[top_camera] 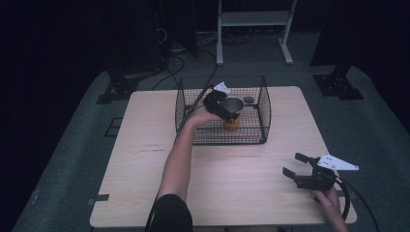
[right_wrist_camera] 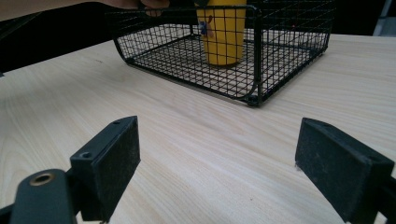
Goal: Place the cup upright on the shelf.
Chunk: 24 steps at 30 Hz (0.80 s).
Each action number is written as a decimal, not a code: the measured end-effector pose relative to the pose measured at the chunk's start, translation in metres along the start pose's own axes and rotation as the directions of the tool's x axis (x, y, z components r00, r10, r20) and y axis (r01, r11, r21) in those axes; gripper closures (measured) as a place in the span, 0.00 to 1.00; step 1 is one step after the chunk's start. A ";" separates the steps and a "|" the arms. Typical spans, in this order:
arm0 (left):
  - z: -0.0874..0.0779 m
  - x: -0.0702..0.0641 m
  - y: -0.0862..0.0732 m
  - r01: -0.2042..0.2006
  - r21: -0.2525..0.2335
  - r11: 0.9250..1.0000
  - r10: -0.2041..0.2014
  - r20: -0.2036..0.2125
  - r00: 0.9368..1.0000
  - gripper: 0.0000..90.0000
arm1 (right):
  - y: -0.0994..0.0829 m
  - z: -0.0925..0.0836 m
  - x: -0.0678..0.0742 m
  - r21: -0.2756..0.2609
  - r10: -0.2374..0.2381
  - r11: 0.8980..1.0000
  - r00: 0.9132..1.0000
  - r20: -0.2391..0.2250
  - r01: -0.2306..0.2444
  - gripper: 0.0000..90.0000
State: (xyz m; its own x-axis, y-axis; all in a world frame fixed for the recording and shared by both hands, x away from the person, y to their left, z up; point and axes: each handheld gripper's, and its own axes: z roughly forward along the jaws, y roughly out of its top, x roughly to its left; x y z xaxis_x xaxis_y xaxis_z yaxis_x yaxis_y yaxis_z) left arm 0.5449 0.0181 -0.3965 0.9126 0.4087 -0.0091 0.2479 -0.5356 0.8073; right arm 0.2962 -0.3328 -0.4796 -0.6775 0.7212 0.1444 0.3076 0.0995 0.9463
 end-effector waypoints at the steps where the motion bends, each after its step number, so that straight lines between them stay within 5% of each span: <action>1: -0.002 0.000 0.001 -0.002 -0.004 1.000 0.002 -0.004 1.000 0.03 | 0.000 0.000 0.000 0.000 0.002 1.000 1.000 0.000 -0.002 0.14; 16: -0.026 -0.002 0.010 -0.007 -0.081 0.997 0.003 -0.043 0.999 0.02 | 0.000 -0.001 0.000 -0.002 0.003 1.000 1.000 0.005 -0.003 0.14; 24: -0.052 -0.019 0.010 -0.029 -0.155 0.987 0.016 -0.084 0.996 0.02 | 0.000 0.000 0.004 0.012 -0.020 1.000 0.999 0.026 0.020 0.14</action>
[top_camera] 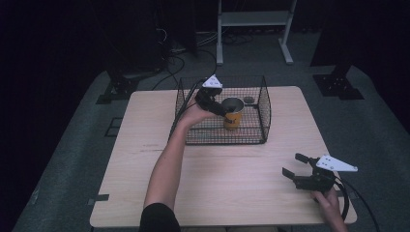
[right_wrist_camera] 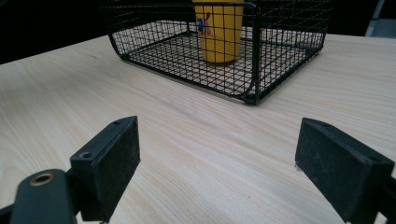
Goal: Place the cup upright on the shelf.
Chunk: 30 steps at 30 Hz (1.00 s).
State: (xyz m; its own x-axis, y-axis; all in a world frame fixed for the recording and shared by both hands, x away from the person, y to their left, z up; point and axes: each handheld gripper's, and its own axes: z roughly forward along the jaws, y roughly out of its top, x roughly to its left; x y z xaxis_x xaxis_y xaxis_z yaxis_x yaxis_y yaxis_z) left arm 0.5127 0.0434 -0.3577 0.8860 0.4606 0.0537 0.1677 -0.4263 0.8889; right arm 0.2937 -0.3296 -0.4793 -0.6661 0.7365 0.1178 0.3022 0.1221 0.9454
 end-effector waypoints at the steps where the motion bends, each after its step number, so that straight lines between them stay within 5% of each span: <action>1: -0.003 -0.002 0.000 0.003 -0.012 1.000 -0.003 0.000 1.000 0.02 | 0.000 0.000 0.000 0.000 0.003 1.000 1.000 0.001 -0.003 0.14; 16: -0.042 -0.031 -0.017 0.041 -0.093 0.995 -0.043 -0.025 0.999 0.03 | 0.000 0.000 0.000 0.002 0.000 1.000 1.000 0.012 0.000 0.14; 30: -0.055 -0.068 -0.027 0.009 -0.052 0.999 -0.008 0.035 0.999 0.05 | 0.000 0.001 0.001 0.005 -0.003 1.000 1.000 0.010 0.003 0.14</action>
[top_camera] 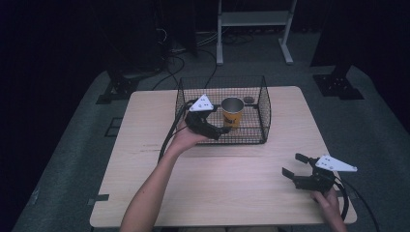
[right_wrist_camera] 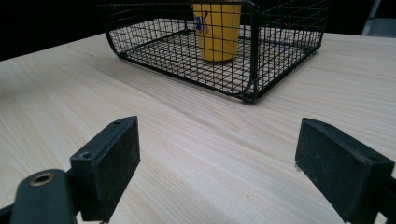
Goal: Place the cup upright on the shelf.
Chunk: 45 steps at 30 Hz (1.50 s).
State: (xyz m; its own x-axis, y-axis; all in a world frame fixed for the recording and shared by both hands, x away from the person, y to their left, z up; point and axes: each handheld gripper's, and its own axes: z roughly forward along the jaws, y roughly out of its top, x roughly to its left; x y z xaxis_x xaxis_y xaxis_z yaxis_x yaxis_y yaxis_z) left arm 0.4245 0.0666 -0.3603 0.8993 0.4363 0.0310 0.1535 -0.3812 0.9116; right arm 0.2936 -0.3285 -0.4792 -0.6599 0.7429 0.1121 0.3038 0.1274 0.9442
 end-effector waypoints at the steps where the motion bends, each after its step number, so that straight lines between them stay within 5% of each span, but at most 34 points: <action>1: -0.001 -0.002 -0.001 0.001 -0.002 1.000 -0.001 -0.003 1.000 0.05 | 0.000 0.000 0.000 0.000 0.001 1.000 1.000 0.000 -0.001 0.14; 25: -0.026 -0.034 -0.027 -0.002 0.004 1.000 0.002 0.007 1.000 0.05 | 0.000 0.000 0.000 0.001 0.004 1.000 1.000 0.002 -0.004 0.14; 31: -0.032 -0.041 -0.032 0.014 0.002 1.000 -0.014 0.046 0.999 0.07 | 0.000 0.000 0.000 0.001 0.004 1.000 1.000 0.004 -0.004 0.14; 45: -0.041 -0.055 -0.045 -0.003 0.001 1.000 0.003 0.038 0.999 0.07 | 0.000 0.000 -0.001 0.001 0.006 1.000 1.000 0.004 -0.006 0.14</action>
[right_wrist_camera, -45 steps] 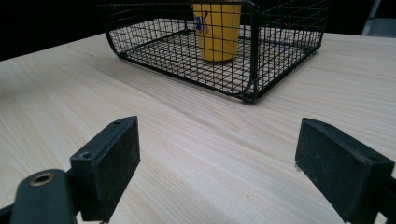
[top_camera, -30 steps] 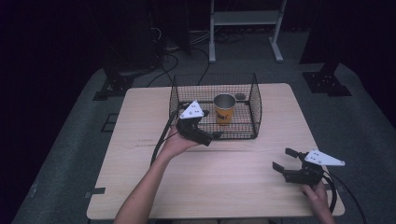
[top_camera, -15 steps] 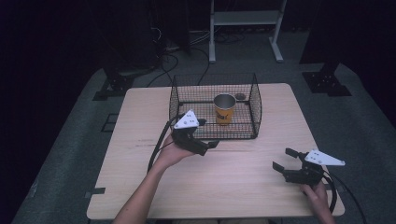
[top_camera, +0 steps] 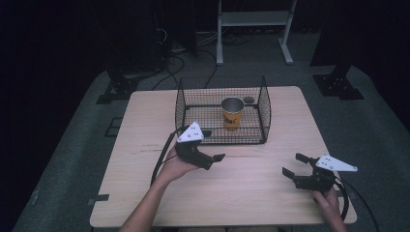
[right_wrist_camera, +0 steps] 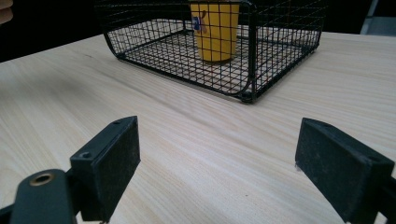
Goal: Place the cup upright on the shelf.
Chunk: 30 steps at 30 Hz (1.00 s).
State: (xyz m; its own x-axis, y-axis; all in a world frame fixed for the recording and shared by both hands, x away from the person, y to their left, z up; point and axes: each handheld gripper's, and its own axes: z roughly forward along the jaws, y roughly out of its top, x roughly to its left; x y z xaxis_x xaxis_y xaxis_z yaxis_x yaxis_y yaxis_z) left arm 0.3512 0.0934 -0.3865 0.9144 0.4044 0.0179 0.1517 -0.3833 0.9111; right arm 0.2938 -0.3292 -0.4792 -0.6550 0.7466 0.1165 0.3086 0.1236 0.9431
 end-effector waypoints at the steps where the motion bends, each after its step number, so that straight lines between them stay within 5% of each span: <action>1: -0.001 -0.001 -0.002 0.001 0.003 1.000 -0.001 -0.003 1.000 0.07 | 0.000 0.000 0.000 0.000 0.000 1.000 1.000 0.000 0.000 0.14; 30: -0.023 -0.027 -0.035 -0.010 -0.010 1.000 0.009 -0.047 0.999 0.07 | 0.000 0.000 0.001 0.004 -0.005 1.000 1.000 0.004 0.005 0.14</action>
State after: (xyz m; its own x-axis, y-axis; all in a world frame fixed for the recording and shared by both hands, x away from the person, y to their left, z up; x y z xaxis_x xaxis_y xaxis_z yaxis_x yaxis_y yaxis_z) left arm 0.3125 0.1153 -0.4096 0.8971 0.4395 0.0455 0.1390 -0.3785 0.9151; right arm 0.2936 -0.3283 -0.4792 -0.6537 0.7486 0.1108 0.3083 0.1297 0.9424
